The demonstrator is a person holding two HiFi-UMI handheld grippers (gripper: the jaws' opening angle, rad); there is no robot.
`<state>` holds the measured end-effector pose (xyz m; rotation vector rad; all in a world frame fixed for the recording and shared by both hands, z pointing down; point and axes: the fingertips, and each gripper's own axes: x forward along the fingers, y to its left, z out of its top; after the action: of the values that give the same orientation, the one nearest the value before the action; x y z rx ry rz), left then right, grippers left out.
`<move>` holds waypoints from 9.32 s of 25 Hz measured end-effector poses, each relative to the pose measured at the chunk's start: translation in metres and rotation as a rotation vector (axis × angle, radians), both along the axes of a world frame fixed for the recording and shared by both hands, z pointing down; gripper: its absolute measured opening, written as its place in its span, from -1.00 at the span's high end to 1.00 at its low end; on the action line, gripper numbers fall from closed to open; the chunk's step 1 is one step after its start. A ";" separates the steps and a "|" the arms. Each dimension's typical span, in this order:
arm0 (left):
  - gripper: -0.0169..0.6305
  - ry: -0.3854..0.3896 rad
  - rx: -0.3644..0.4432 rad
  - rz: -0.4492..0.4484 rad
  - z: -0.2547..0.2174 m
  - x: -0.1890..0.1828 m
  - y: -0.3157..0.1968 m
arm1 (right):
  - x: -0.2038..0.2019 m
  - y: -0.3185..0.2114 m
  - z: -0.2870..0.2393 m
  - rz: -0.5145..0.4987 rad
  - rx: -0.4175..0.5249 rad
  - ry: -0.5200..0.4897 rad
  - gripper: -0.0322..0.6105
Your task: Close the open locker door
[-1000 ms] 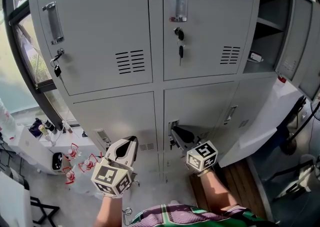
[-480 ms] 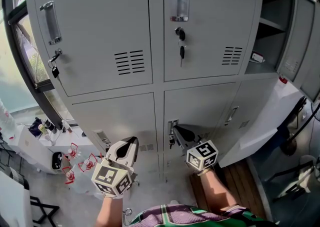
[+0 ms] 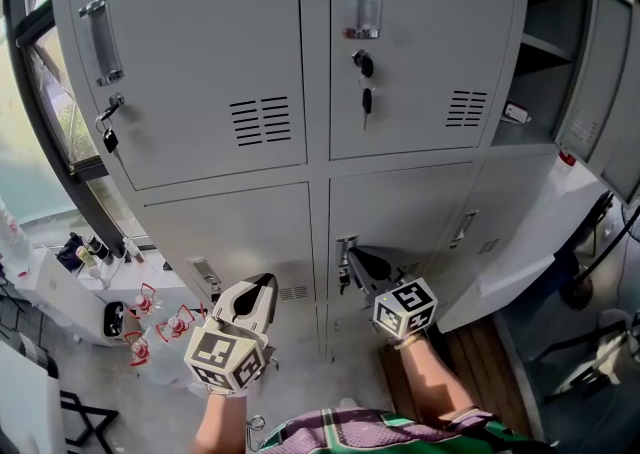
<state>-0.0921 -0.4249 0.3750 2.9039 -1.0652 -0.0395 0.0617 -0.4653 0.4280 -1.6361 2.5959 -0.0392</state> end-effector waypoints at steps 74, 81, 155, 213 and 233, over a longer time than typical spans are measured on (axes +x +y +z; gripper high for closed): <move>0.88 0.098 0.126 0.337 -0.057 0.194 0.145 | 0.200 0.292 -0.110 0.378 0.169 0.096 -0.17; 0.88 0.120 0.152 0.445 -0.089 0.253 0.165 | 0.269 0.322 -0.138 0.524 0.230 0.104 -0.12; 0.88 0.114 0.252 0.324 -0.132 0.347 0.152 | 0.436 0.316 -0.254 0.659 0.478 0.183 0.60; 0.88 0.092 0.225 0.015 -0.124 0.141 0.054 | 0.263 0.137 -0.261 0.520 0.507 0.261 0.59; 0.88 0.106 0.190 -0.112 -0.113 0.112 0.037 | 0.251 0.068 -0.245 0.392 0.419 0.209 0.60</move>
<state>0.0202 -0.3881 0.2622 2.9609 -1.2696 -0.3124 0.3132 -0.3970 0.1826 -2.0126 2.1483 0.6785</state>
